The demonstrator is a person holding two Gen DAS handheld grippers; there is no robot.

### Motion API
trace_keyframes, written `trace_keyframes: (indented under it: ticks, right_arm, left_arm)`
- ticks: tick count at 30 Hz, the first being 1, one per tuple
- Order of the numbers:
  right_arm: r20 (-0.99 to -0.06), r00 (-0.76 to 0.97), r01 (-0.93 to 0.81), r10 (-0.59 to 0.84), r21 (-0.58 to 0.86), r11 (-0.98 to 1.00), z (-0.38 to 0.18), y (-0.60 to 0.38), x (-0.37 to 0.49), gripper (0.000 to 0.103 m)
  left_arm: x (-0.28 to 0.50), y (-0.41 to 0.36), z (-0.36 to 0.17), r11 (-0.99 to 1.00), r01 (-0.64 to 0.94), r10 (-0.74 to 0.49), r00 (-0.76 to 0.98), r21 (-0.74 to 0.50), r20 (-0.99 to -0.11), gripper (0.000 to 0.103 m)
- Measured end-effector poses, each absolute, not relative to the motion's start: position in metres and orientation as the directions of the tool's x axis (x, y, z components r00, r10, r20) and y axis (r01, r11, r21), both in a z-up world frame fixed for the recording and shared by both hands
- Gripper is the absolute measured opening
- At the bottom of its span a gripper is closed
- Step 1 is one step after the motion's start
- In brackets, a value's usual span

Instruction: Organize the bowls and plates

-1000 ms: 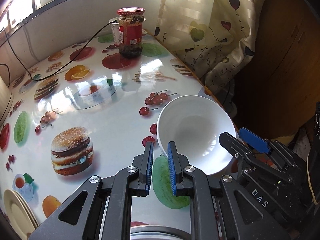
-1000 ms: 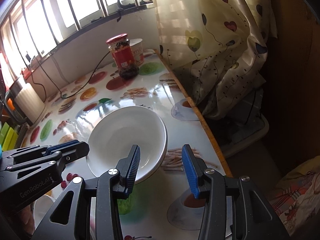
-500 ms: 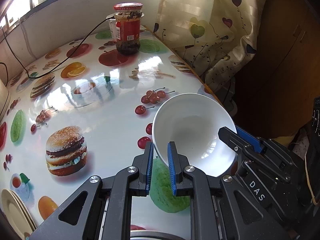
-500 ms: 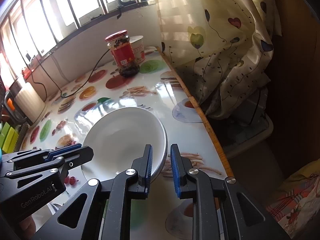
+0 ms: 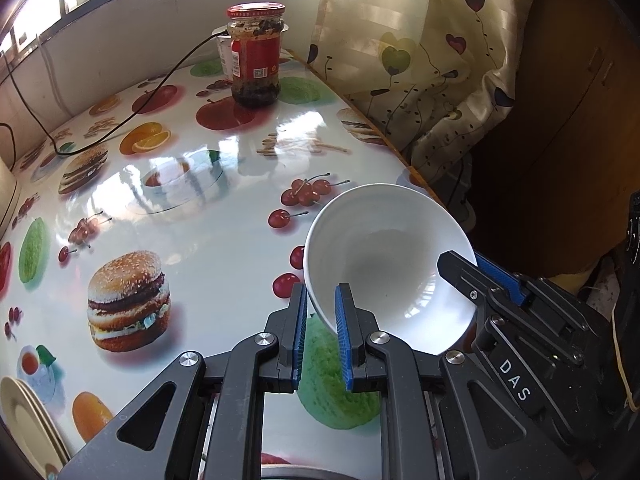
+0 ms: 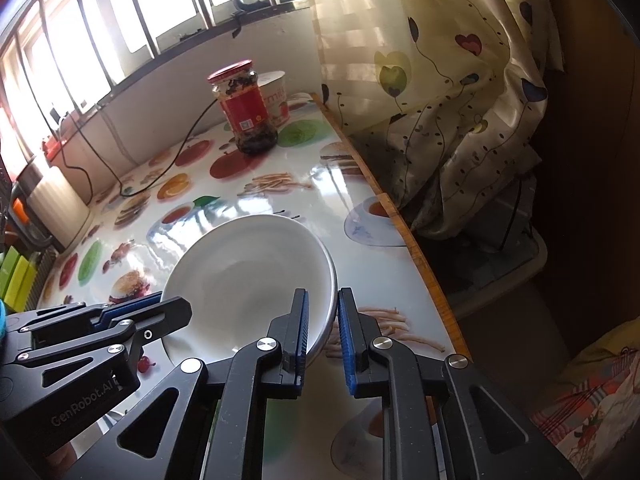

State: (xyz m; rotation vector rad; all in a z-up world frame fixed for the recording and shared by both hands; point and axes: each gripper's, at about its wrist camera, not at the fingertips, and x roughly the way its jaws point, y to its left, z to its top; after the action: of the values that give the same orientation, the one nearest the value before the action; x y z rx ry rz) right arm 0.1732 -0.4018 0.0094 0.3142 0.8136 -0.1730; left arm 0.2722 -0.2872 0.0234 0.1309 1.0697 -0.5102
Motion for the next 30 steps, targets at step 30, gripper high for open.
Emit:
trace_keyframes:
  ticks: [30]
  right_arm:
    - [-0.682,0.731,0.250,-0.034,0.221,0.943,0.051,-0.371,0.135,0.015]
  left_arm:
    - [0.243,-0.251,0.056,0.871,0.449,-0.403,0.426,-0.198,-0.810,0.015]
